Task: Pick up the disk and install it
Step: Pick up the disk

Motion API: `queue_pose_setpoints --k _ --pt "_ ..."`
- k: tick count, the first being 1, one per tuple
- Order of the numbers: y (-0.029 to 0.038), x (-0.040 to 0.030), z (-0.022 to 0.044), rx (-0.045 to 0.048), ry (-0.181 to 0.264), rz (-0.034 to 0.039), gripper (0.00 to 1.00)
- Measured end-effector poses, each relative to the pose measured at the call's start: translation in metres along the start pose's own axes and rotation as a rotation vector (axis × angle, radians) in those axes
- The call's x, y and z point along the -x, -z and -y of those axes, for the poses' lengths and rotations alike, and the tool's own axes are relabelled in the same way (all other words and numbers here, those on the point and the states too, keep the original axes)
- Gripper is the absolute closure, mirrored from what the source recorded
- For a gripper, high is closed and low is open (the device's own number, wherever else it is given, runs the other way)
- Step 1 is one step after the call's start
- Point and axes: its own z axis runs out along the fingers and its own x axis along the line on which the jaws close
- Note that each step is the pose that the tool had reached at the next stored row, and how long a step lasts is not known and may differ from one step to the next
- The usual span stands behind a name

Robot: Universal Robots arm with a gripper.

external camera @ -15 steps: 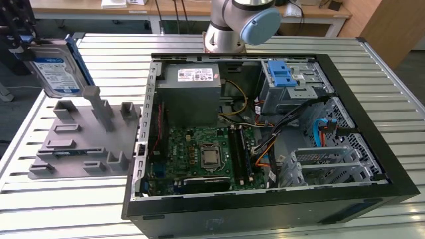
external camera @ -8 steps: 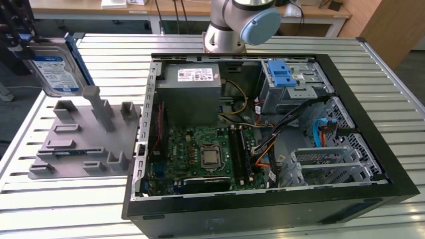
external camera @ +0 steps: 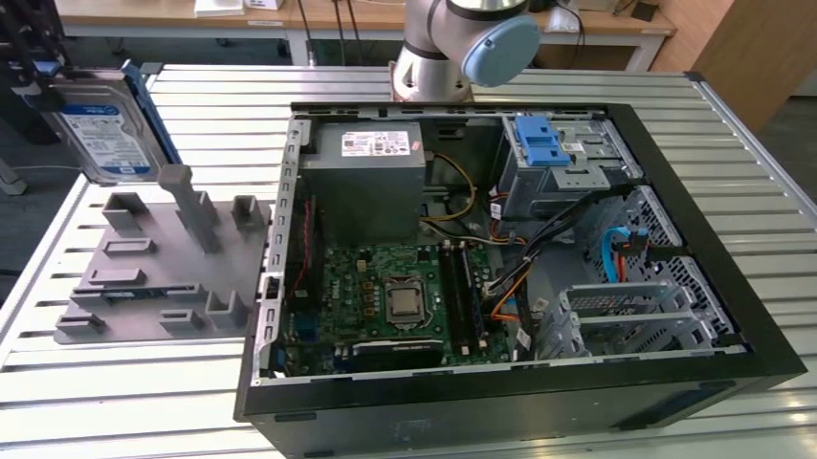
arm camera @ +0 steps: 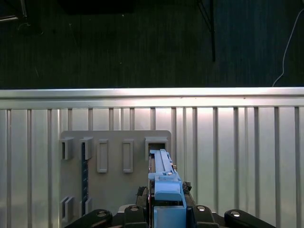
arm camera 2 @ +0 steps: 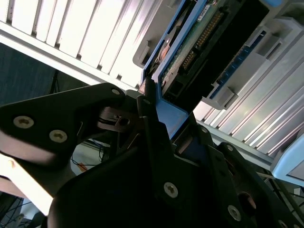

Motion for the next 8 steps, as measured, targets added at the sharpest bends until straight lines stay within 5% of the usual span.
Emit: queue_pose_setpoints --k 8 --pt "0.0039 0.0 0.0 0.0 0.0 0.0 0.64"
